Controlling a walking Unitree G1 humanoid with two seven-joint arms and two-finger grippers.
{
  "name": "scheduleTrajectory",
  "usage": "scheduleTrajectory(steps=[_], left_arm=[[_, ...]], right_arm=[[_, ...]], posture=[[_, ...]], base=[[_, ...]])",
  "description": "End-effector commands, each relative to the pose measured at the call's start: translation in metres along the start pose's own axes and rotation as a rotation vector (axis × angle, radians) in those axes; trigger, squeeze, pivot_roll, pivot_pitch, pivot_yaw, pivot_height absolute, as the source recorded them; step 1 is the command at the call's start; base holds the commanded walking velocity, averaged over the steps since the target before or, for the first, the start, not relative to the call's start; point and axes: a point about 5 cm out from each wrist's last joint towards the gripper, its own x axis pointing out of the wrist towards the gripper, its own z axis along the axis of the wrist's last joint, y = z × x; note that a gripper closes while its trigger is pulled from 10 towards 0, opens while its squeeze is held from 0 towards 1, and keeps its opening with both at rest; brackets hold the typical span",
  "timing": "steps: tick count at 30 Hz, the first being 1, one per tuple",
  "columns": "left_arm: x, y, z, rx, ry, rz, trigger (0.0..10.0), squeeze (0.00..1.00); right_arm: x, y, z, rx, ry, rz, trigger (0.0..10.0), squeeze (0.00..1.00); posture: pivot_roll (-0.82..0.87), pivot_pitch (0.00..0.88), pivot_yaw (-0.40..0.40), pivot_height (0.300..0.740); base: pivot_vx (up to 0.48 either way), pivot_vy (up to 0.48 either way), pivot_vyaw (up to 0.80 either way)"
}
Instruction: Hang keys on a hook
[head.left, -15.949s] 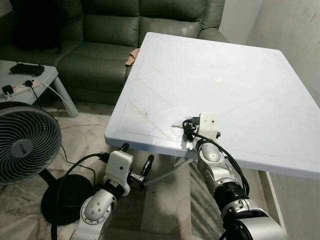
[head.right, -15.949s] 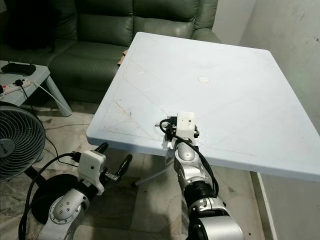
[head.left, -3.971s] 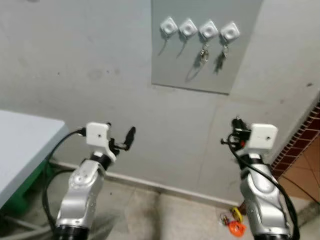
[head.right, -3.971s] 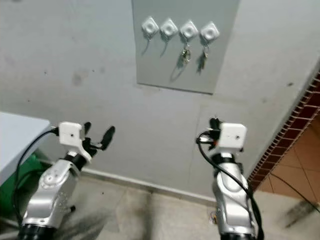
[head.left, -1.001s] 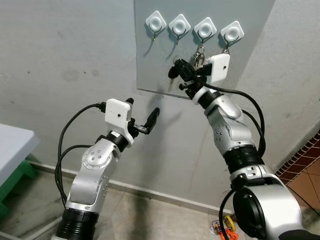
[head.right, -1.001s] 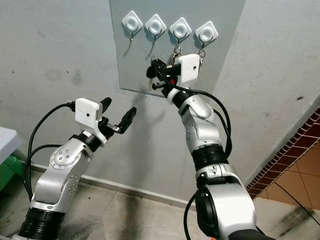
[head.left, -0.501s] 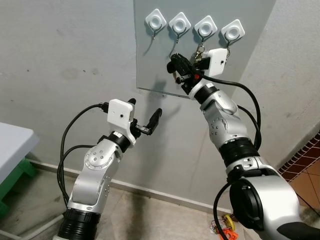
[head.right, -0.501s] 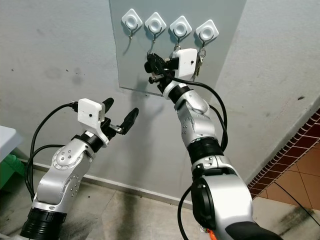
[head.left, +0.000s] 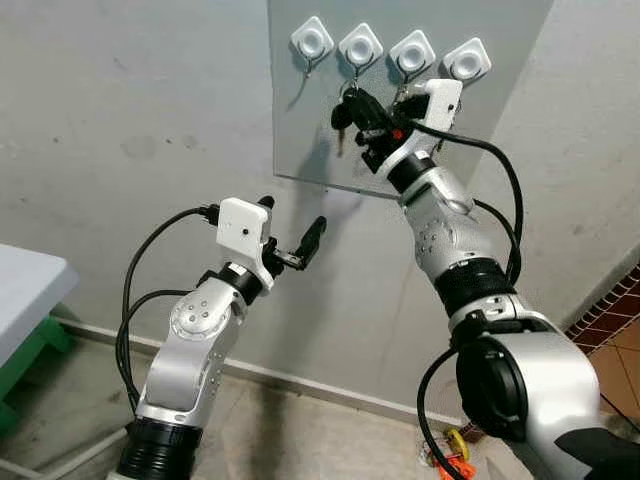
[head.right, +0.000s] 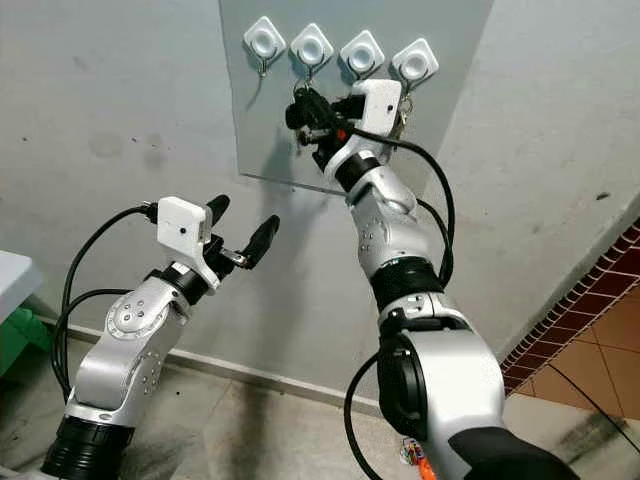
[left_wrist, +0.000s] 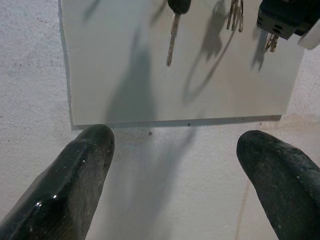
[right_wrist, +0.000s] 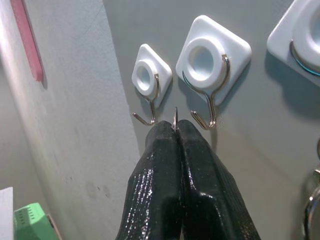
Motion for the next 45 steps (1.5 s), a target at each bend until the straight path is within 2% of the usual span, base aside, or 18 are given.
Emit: scheduleTrajectory(steps=[1,10,11,12,14,20,25,27,34,45], left_arm=[[0.0,-0.002,0.005,0.014,-0.008,-0.005,10.0,0.0],[-0.001,-0.002,0.005,0.013,-0.008,-0.005,10.0,0.0],[-0.001,-0.002,0.004,0.012,-0.007,-0.003,10.0,0.0],[-0.001,-0.002,0.004,0.012,-0.007,-0.003,10.0,0.0],[-0.001,-0.002,0.004,0.01,-0.007,-0.001,10.0,0.0],[-0.001,-0.002,0.004,0.009,-0.003,0.0,10.0,0.0],[-0.001,-0.002,0.004,0.009,-0.002,0.001,10.0,0.0],[-0.001,-0.002,0.004,0.009,-0.002,0.001,10.0,0.0],[-0.002,-0.002,0.004,0.007,0.0,0.002,10.0,0.0],[-0.002,-0.002,0.004,0.007,0.002,0.004,10.0,0.0]], right_arm=[[0.008,0.003,0.011,0.025,-0.038,0.011,10.0,0.0],[0.008,0.003,0.011,0.033,-0.04,0.01,10.0,0.0],[0.011,0.003,0.014,0.096,-0.053,-0.004,10.0,0.0],[0.011,0.003,0.014,0.096,-0.053,-0.004,10.0,0.0],[0.012,0.0,0.015,0.197,-0.072,-0.031,10.0,0.0],[0.011,-0.003,0.013,0.294,-0.085,-0.048,10.0,0.0],[0.01,-0.003,0.011,0.304,-0.081,-0.047,10.0,0.0],[0.009,-0.004,0.008,0.355,-0.08,-0.052,10.0,0.0],[0.005,-0.004,0.001,0.355,-0.057,-0.058,10.0,0.0],[-0.006,-0.011,-0.013,0.41,-0.035,-0.113,10.0,0.0]], posture=[[0.04,0.0,-0.045,0.74],[0.04,0.0,-0.045,0.74],[0.05,0.0,-0.047,0.74],[0.05,0.0,-0.047,0.74],[0.05,0.0,-0.047,0.74],[0.05,0.0,-0.047,0.74],[0.04,0.001,-0.045,0.74],[0.04,0.002,-0.044,0.74],[0.04,0.003,-0.043,0.74],[0.05,0.0,-0.043,0.74]], base=[[0.0,0.0,0.0],[0.0,0.0,0.0],[0.0,0.0,0.0],[0.0,0.0,0.0],[0.0,0.0,0.0],[0.0,0.0,0.0],[0.0,0.0,0.0],[0.0,0.0,0.0],[0.0,0.0,0.0],[0.0,0.0,0.0]])
